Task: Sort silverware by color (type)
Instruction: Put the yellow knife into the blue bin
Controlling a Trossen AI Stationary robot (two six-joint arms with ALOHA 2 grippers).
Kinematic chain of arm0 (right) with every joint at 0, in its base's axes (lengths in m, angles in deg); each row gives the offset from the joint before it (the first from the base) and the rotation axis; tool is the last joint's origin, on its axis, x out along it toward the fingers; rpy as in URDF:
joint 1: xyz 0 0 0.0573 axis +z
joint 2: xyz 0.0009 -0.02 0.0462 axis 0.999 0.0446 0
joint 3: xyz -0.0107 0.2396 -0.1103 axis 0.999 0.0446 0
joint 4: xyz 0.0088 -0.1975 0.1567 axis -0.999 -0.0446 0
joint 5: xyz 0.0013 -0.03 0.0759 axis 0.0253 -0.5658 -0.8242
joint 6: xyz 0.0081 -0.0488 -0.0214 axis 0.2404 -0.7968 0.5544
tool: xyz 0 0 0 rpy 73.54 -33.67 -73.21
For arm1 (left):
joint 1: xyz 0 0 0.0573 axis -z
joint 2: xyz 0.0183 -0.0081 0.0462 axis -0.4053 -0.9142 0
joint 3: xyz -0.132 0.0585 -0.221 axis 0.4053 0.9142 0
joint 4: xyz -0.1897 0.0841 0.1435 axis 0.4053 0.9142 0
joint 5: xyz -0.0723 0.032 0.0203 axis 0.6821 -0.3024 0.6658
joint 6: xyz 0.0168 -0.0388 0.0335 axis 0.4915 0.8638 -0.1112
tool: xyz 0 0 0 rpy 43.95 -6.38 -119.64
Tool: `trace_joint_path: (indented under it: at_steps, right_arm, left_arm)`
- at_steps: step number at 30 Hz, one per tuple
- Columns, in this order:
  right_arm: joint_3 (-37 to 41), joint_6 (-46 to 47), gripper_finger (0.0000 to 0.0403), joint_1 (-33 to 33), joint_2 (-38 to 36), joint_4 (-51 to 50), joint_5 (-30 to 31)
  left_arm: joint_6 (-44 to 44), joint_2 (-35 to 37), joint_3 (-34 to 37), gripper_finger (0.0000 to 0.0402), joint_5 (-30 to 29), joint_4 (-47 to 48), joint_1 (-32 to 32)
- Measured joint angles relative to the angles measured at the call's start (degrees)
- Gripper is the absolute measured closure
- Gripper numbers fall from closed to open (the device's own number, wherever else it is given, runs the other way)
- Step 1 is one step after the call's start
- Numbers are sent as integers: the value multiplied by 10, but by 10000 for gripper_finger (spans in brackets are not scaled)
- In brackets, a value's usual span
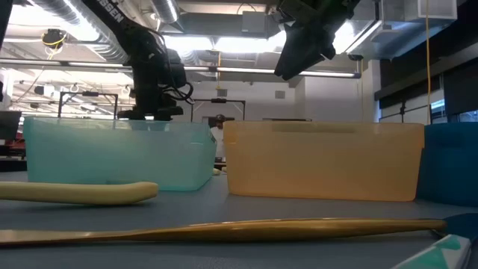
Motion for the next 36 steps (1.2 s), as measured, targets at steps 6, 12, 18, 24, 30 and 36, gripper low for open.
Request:
trace_joint_path:
  at_steps: [6,12,18,24,30,36]
  right_arm:
    - [0,0,230,0,0,0,0]
    - [0,0,230,0,0,0,0]
    - [0,0,230,0,0,0,0]
    - [0,0,230,0,0,0,0]
    - [0,0,230,0,0,0,0]
    - [0,0,230,0,0,0,0]
  left_arm:
    - [0,0,0,201,1,0,21]
    - [-3,0,0,201,-25,0,41]
    - [9,0,0,202,-47,5,51]
    - [30,0,0,202,-69,5,54]
    - [30,0,0,202,-68,5,54]
    - [30,1,28,202,-55,-43,52]
